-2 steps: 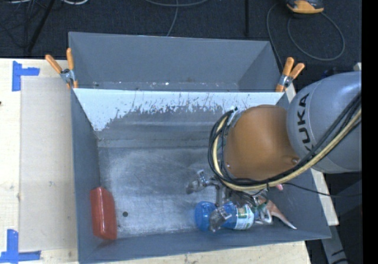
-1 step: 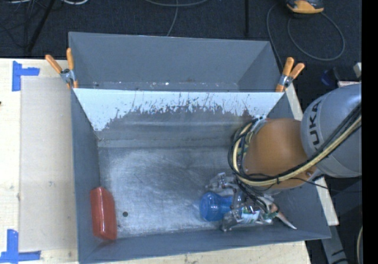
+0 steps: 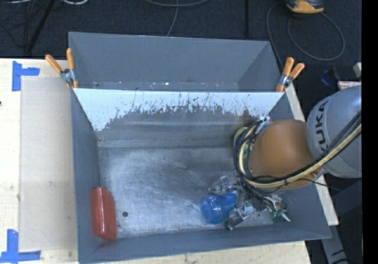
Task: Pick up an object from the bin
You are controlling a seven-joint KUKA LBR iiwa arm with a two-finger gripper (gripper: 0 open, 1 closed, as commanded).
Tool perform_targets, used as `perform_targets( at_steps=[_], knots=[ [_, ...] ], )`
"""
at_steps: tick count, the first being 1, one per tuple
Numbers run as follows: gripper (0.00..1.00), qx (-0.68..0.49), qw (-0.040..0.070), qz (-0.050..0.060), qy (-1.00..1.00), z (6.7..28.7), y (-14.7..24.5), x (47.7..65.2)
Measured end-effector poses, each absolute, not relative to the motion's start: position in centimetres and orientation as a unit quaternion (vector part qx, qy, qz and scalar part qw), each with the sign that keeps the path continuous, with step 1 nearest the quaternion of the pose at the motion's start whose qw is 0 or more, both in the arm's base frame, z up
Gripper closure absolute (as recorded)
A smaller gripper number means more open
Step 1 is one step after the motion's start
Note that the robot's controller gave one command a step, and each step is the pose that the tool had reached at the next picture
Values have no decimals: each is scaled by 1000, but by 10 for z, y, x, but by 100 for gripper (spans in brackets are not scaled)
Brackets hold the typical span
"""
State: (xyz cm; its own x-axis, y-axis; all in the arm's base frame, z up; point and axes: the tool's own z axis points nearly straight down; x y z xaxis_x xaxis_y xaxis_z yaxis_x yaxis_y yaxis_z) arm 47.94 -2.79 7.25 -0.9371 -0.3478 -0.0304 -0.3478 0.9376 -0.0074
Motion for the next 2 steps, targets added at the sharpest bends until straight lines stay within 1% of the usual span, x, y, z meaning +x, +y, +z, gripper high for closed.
perform_targets(
  at_steps=[1, 2],
  knots=[
    [100, -184, 13, -1, 983, 73, -26, 478],
    [100, -189, 8, -1, 982, 76, -26, 477]
  ],
)
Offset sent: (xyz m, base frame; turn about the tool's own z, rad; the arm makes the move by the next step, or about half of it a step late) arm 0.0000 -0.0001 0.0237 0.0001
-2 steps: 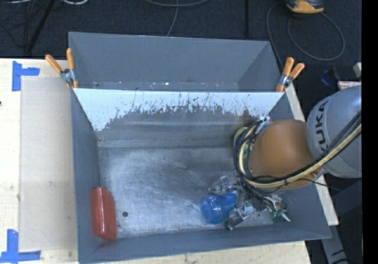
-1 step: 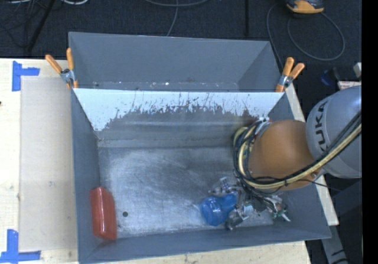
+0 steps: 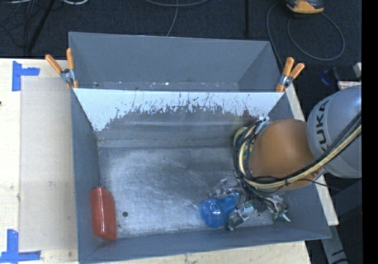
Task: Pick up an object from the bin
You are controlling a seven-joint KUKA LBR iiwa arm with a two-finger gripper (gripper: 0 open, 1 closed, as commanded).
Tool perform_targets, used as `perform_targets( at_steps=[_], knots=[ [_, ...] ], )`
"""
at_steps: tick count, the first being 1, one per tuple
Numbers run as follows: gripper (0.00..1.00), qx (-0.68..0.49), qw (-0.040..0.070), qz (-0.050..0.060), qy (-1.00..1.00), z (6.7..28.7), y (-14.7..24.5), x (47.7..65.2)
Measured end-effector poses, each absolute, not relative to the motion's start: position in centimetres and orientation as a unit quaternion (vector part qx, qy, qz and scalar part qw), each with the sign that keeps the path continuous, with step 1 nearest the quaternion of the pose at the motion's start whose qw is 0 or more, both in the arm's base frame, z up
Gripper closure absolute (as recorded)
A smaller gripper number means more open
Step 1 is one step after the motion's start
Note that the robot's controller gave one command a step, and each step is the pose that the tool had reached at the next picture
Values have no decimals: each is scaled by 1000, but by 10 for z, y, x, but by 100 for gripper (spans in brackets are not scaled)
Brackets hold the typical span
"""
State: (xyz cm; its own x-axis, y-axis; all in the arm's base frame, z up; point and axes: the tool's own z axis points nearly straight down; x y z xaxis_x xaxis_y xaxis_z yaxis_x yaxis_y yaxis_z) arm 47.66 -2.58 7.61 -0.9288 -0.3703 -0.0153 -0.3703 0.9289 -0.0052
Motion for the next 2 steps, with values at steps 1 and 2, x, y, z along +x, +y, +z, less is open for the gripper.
perform_targets(
  at_steps=[1, 2],
  knots=[
    [100, -185, 0, 0, 983, 85, -26, 474],
    [100, -184, -1, 1, 983, 98, -25, 473]
  ],
)
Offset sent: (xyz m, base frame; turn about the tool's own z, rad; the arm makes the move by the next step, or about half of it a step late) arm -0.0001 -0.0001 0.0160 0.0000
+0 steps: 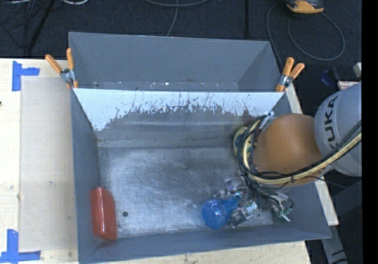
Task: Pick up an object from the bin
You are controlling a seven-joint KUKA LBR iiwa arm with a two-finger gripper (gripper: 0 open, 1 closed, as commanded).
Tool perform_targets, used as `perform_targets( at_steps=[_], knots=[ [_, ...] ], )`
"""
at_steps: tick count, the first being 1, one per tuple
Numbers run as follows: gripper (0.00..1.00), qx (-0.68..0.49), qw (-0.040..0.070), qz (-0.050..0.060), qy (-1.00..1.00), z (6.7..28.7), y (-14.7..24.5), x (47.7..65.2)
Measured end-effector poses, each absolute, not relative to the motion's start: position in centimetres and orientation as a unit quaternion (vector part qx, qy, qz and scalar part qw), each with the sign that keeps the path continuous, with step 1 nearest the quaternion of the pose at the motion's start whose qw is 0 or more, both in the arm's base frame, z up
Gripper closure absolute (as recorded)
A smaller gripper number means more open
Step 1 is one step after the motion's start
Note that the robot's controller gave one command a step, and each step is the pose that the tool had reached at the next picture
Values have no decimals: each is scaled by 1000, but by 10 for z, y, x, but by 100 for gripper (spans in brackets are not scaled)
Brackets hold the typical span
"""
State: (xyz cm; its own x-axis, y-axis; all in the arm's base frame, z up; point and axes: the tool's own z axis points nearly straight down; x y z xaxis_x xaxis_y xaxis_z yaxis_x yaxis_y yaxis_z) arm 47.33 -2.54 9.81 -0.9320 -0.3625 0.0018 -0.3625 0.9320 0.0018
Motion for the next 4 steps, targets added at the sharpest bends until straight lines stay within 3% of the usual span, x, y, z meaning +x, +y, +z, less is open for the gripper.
perform_targets(
  at_steps=[4],
  knots=[
    [100, 183, 0, 0, -983, 134, -24, 474]
  ],
)
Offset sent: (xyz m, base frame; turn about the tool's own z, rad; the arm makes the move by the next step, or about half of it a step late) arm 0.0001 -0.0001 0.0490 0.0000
